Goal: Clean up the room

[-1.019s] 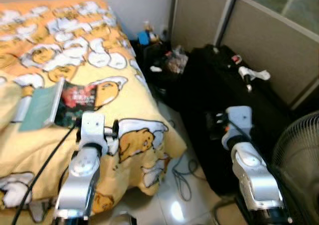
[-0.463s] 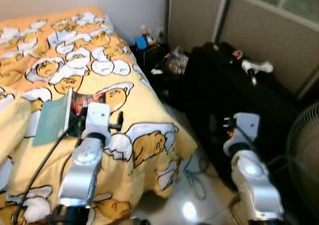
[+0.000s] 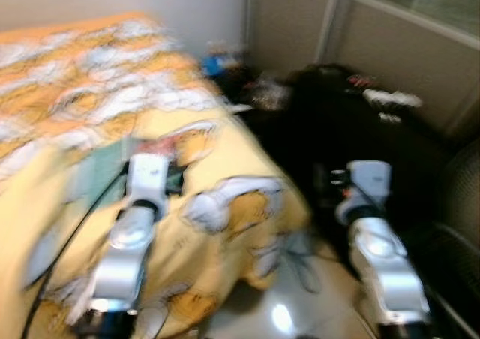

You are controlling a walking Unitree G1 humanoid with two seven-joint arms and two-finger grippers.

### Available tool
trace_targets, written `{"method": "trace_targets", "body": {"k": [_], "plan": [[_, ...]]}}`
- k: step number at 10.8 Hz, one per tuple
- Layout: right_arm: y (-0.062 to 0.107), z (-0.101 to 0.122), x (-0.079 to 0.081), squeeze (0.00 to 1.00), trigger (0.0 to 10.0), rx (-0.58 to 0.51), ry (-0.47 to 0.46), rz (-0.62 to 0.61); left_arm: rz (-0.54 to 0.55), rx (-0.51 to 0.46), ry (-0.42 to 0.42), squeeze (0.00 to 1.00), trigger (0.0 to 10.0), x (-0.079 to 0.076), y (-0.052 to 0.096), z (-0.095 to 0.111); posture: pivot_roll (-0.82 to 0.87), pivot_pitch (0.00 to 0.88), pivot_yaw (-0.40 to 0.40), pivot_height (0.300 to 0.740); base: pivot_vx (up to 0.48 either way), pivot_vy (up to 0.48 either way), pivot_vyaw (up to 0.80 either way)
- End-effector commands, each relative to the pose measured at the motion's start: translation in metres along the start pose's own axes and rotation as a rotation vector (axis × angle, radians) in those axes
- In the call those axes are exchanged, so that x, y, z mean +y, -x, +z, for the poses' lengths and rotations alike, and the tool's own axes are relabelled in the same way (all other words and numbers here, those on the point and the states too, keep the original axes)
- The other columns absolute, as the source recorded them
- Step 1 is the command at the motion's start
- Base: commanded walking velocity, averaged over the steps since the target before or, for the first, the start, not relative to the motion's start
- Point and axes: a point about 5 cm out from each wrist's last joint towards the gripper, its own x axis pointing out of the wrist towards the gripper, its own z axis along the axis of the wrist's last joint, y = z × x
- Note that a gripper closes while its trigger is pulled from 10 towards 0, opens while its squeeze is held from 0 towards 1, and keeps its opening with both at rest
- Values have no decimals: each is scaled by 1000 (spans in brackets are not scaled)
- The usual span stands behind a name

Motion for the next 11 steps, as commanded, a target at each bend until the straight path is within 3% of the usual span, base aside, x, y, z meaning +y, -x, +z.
{"method": "trace_targets", "body": {"k": [1,4,5,7,10,11], "plan": [[-4,2,5,1000,10000,-2,39,-7,40,5,-1,0,10000,8,0,0,-55,0,-1,740,0,296,800],[-10,1,2,1000,10000,33,37,-50,41,2,3,0,10000,8,-1,1,-51,0,-3,740,0,321,0],[-10,8,10,1000,10000,3,-91,25,41,-3,0,0,10000,8,-3,4,-51,0,2,740,0,341,0],[-11,5,9,1000,10000,19,-45,-34,32,-9,-11,0,10000,9,-6,6,-51,0,13,740,0,356,0],[-9,5,10,1000,10000,21,-114,-47,29,-6,-30,0,10000,13,-9,8,-35,0,21,740,0,360,0],[-8,2,9,1000,10000,33,-89,-61,25,-15,-31,0,10000,12,-9,11,-39,0,17,740,0,360,0]]}}
